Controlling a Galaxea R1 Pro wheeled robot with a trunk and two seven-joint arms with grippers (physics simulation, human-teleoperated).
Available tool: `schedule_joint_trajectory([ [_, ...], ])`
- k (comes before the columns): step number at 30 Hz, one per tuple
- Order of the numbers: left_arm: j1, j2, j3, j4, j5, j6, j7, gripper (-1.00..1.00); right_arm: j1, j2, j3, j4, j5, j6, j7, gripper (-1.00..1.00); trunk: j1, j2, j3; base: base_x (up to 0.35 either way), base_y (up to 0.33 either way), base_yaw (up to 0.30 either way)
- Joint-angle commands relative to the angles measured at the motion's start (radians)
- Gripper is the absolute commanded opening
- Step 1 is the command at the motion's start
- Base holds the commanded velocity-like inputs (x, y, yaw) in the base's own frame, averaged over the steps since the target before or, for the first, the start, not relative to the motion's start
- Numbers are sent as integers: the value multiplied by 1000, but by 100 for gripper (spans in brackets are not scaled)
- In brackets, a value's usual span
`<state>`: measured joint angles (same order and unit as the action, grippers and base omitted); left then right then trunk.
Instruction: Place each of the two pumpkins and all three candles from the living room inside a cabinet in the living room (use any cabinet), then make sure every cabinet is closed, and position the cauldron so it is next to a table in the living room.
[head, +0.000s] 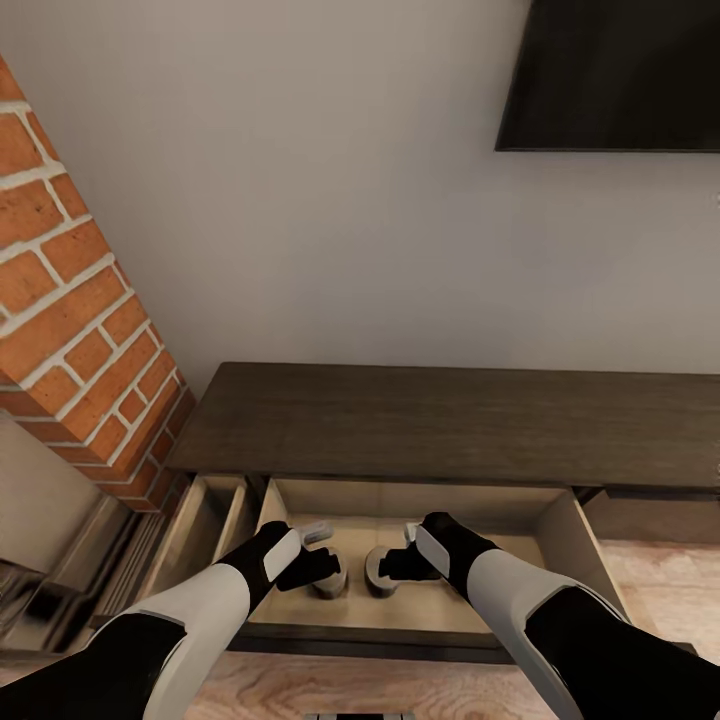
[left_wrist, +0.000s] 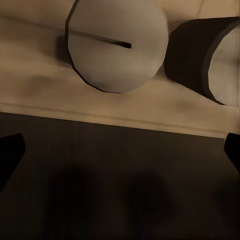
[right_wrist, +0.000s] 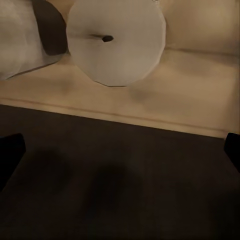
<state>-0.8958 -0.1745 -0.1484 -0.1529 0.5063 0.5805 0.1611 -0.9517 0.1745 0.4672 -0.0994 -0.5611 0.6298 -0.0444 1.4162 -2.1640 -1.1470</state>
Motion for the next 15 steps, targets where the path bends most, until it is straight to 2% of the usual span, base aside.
schedule_joint_trajectory([
  [1, 0, 0, -7, -2, 11, 5, 8, 100, -1, 0, 7, -1, -10, 4, -5, 100, -4, 7, 3, 0, 0, 0],
  [6, 0, 0, -7, -2, 11, 48, 11, 100, 0, 0, 7, 0, -10, 4, -5, 100, -23, 42, 18, 0, 0, 0],
  [12, 0, 0, -7, -2, 11, 60, 11, 100, 0, 0, 7, 0, -10, 4, -5, 100, -46, 84, 37, 0, 0, 0],
  [15, 0, 0, -7, -9, 11, 73, 11, 100, 0, 0, 7, 0, -10, 4, -5, 100, -46, 84, 37, 0, 0, 0],
])
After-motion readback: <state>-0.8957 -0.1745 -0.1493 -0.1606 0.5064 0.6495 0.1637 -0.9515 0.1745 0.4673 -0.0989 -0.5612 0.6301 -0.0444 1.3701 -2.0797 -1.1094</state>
